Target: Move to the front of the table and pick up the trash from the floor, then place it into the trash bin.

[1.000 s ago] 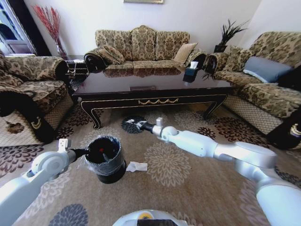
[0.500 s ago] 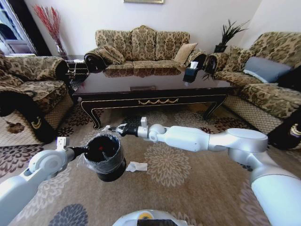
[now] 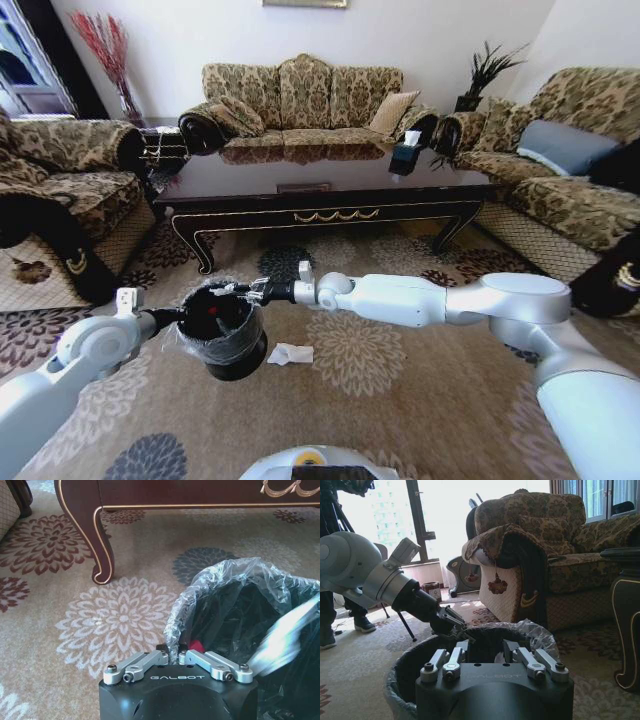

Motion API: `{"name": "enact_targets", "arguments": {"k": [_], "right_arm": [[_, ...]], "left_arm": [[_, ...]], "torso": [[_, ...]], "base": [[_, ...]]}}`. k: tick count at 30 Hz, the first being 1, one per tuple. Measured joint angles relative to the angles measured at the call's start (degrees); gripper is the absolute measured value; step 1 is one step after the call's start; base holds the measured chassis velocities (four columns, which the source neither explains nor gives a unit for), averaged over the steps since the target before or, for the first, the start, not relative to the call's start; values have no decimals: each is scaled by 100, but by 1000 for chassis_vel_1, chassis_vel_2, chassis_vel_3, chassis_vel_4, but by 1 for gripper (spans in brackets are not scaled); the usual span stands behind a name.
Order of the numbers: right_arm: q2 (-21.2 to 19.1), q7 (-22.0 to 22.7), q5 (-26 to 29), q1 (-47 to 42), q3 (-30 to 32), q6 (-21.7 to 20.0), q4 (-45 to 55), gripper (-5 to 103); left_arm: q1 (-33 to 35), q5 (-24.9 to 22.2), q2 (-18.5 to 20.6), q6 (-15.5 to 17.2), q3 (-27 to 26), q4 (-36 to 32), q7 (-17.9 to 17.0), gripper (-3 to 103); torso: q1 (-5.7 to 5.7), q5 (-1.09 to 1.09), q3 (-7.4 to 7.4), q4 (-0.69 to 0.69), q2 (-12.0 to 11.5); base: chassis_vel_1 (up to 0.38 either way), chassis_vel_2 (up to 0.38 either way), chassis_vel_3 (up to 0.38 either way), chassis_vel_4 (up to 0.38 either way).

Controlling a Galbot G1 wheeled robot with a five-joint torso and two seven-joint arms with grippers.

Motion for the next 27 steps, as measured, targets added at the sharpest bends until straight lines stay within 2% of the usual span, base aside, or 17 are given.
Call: {"name": "enact_targets", "arguments": {"k": [4, 6, 7, 8, 11, 12, 13, 15, 19, 20, 22, 23, 24, 27], "right_arm": [[-1, -73, -6, -57, -2, -6, 0, 56], [6, -89, -9, -68, -2, -6, -3, 56], [23, -94, -12, -91, 8, -6, -20, 67], [32, -81, -12, -110, 43, -7, -44, 67], [34, 59, 14, -164, 173, -6, -169, 83], [-38, 232, 80, -228, 316, -9, -427, 94], [-77, 328, 131, -263, 369, -30, -490, 97], [-98, 402, 161, -290, 411, -55, -521, 97], [-290, 1829, -291, -576, 816, -784, -531, 100], [-290, 1829, -291, -576, 816, -784, -531, 100], [-361, 2950, -524, -902, 1023, -1338, -434, 100], [-365, 3262, -533, -1009, 1088, -1517, -407, 100], [-365, 3262, -533, -1009, 1088, -1517, -407, 100], [-334, 4348, -470, -1407, 1239, -2167, -360, 100]], "left_arm": [[0, 6, 10, -3, -20, 35, 10, 3], [1, 7, 10, -3, -21, 42, 12, 3], [1, 8, 11, -3, -28, 50, 16, 3], [1, 9, 13, -3, -36, 59, 20, 3], [2, 19, 32, -3, -84, 118, 30, 3], [8, 35, 77, 16, -159, 219, 49, 3], [4, 37, 94, 26, -179, 261, 54, 3], [0, 39, 102, 31, -186, 281, 54, 3], [-48, 30, 185, 45, -252, 418, 63, 3], [-48, 30, 185, 45, -252, 418, 63, 3], [-66, 26, 263, 46, -299, 513, 79, 3], [-79, 26, 298, 46, -314, 551, 86, 3], [-79, 26, 298, 46, -314, 551, 86, 3], [-190, -16, 440, 46, -347, 672, 95, 3]], "torso": [[0, 0, 0, -1, 0], [0, 0, 0, -1, 0], [0, 0, 0, 0, 0], [0, 0, 0, 0, 0], [0, 0, 0, -1, 0], [0, 0, 0, 0, 0], [0, 0, 0, -1, 0], [0, 0, 0, -2, 0], [0, 0, 0, -1, 0], [0, 0, 0, -1, 0], [0, 0, 0, -3, 0], [0, 0, 1, -3, 0], [0, 0, 1, -3, 0], [0, 0, 0, 1, 0]], "base": [[0, 0, 0, 0], [0, 0, 0, 0], [0, 0, 0, 0], [0, 0, 0, 0], [0, 0, 0, 0], [0, 0, 0, 0], [0, 0, 0, 0], [0, 0, 0, 0], [0, 0, 0, 0], [0, 0, 0, 0], [0, 0, 0, 0], [0, 0, 0, 0], [0, 0, 0, 0], [0, 0, 0, 0]]}}
